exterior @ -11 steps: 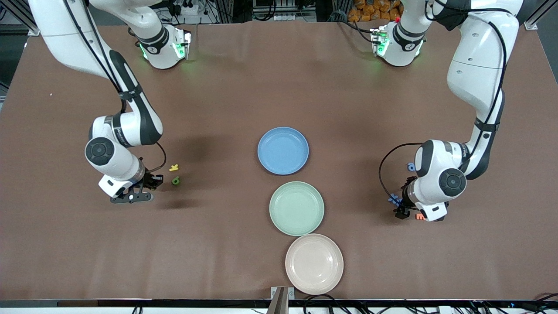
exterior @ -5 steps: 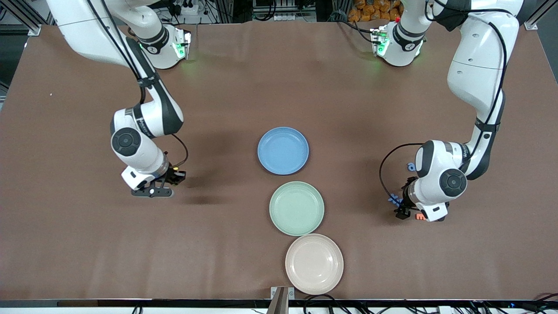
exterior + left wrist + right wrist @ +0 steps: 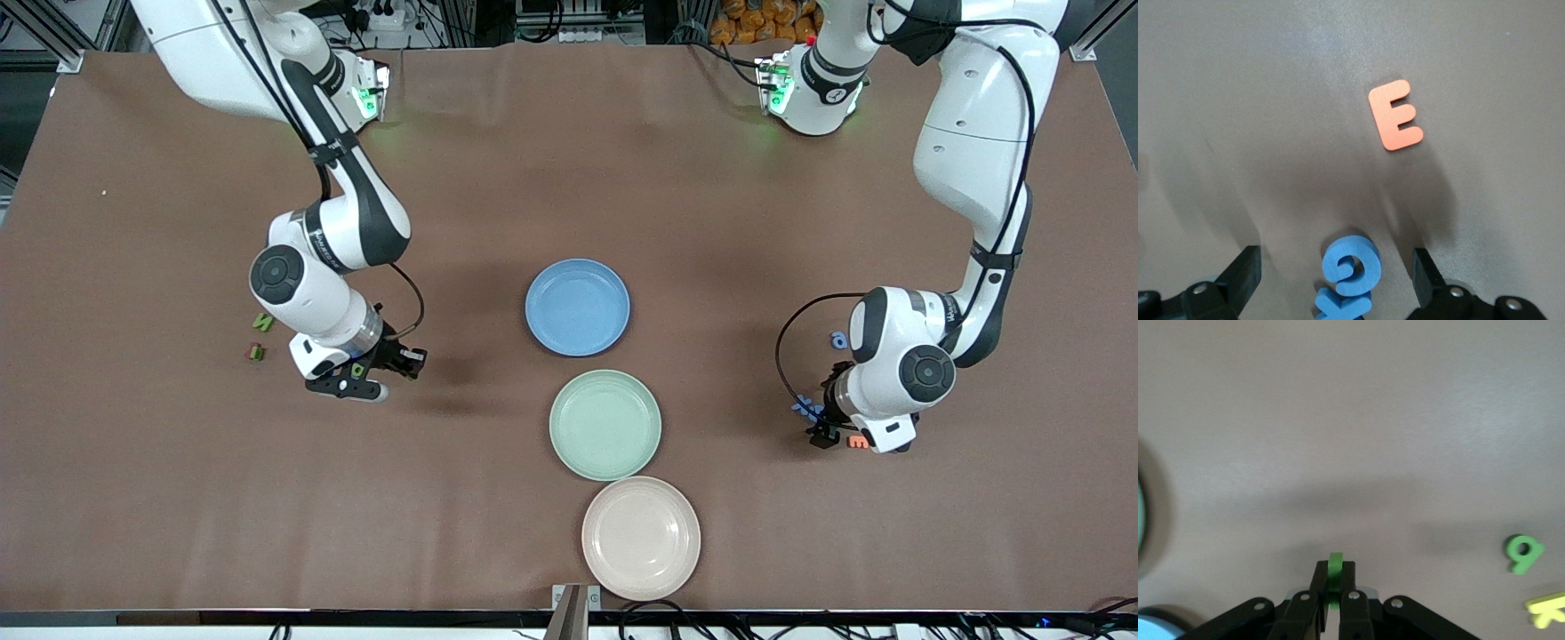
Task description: Sort letters by color into matching plates
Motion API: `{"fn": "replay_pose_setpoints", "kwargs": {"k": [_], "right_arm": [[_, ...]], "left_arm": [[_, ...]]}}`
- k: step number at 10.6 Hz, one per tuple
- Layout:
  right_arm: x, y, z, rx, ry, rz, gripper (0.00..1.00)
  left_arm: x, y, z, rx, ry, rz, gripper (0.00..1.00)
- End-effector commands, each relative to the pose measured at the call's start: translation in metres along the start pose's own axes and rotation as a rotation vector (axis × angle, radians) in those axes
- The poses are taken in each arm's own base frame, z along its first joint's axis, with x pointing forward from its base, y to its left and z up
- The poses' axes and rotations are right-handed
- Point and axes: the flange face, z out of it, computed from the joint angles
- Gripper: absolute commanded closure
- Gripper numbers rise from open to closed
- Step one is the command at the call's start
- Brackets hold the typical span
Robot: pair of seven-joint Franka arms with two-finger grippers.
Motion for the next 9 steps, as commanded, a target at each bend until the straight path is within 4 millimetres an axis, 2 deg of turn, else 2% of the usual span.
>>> {"fn": "replay_pose_setpoints", "kwargs": {"k": [1,3,5,7,9], "right_arm": [[-0.005,-0.031,0.002,0.062,0.005,0.088,1.0],[-0.005,-0.065,0.005,0.098,0.009,0.192,1.0],[-0.009,-0.108,0.017,0.119,0.014,0.273,1.0],[-0.011,-0.135,0.022,0.141,0.022,0.338,1.0],[-0.015,-0.154,0.023,0.181,0.049,0.414,1.0]], "left_arm": [[-0.005,0.007,0.003,-0.018,0.018,0.012,1.0],[-0.006,0.007,0.002,-0.021,0.014,-0.004,1.0],[-0.006,0.008,-0.002,-0.026,0.012,-0.019,1.0],[-0.006,0.008,-0.005,-0.03,0.016,-0.002,1.0],[-0.005,0.01,-0.014,-0.039,0.028,0.023,1.0]]}}
